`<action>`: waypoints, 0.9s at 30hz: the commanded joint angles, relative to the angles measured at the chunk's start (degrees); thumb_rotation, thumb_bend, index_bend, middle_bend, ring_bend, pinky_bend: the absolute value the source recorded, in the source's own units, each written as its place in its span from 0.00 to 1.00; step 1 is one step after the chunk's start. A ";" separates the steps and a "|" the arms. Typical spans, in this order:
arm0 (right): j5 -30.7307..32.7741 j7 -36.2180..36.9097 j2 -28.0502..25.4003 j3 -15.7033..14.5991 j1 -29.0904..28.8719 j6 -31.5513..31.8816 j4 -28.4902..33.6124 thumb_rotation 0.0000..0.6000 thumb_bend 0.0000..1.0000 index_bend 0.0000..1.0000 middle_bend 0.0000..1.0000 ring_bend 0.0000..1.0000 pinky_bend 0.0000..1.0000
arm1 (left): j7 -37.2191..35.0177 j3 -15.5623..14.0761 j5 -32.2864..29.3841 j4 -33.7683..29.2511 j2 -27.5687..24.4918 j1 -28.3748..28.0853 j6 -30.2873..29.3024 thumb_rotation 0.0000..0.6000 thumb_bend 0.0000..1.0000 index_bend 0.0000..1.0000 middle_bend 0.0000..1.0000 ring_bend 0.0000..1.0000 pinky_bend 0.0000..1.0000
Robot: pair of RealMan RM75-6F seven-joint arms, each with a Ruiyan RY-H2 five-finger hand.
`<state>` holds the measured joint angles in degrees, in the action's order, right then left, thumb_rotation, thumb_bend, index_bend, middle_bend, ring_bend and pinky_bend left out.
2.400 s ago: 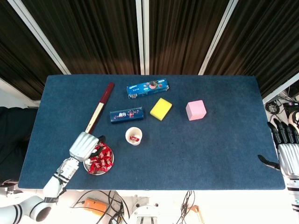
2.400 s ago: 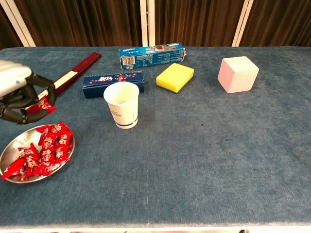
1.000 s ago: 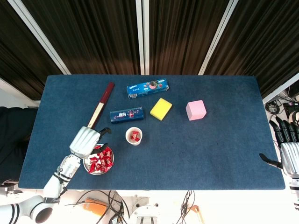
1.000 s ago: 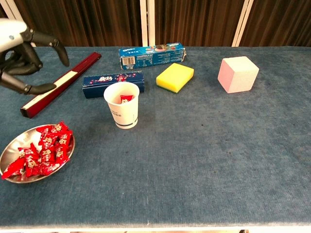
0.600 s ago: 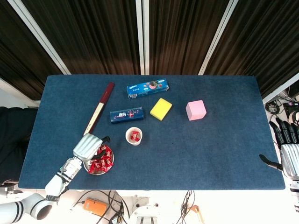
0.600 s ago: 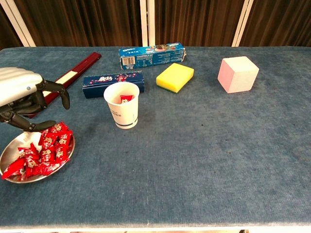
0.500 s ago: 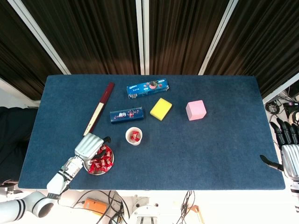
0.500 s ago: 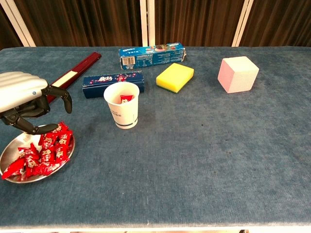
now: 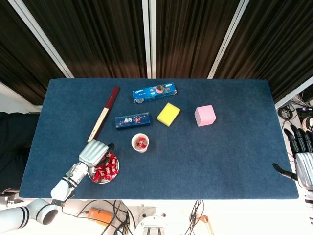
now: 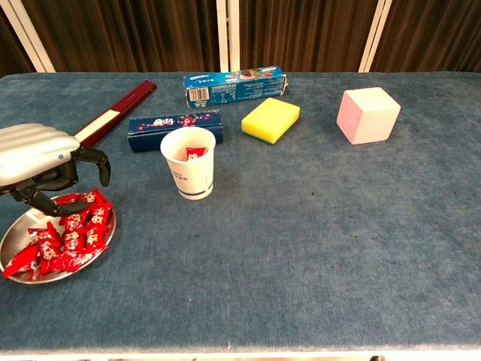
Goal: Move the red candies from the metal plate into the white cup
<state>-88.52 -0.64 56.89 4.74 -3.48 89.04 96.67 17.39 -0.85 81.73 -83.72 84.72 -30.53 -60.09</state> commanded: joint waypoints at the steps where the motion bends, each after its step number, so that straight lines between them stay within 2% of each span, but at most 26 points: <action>1: 0.07 -0.06 0.03 0.01 -0.02 -0.09 0.03 1.00 0.24 0.00 0.04 0.00 0.05 | -0.13 -0.11 -0.16 0.44 0.12 0.10 0.24 1.00 0.29 0.41 0.95 0.85 0.82; 12: 0.28 -0.25 0.11 0.10 -0.16 -0.43 0.10 1.00 0.24 0.00 0.04 0.00 0.05 | -0.48 -0.44 -0.07 1.28 0.41 0.27 0.75 1.00 0.30 0.45 0.95 0.85 0.82; 22: 0.50 0.06 0.08 0.16 -0.08 -0.44 -0.11 1.00 0.24 0.00 0.04 0.00 0.05 | -1.49 -0.49 -0.55 1.64 0.44 0.20 1.88 1.00 0.41 0.59 0.95 0.85 0.82; 27: 0.45 0.31 0.08 0.20 -0.08 -0.37 -0.26 1.00 0.24 0.00 0.04 0.00 0.06 | -3.19 0.00 -0.01 0.14 -0.80 0.85 0.04 1.00 0.42 0.61 0.95 0.85 0.82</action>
<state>-88.07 -0.33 56.97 4.95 -3.56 88.66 96.41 14.69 -1.02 81.46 -83.07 84.35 -29.94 -59.47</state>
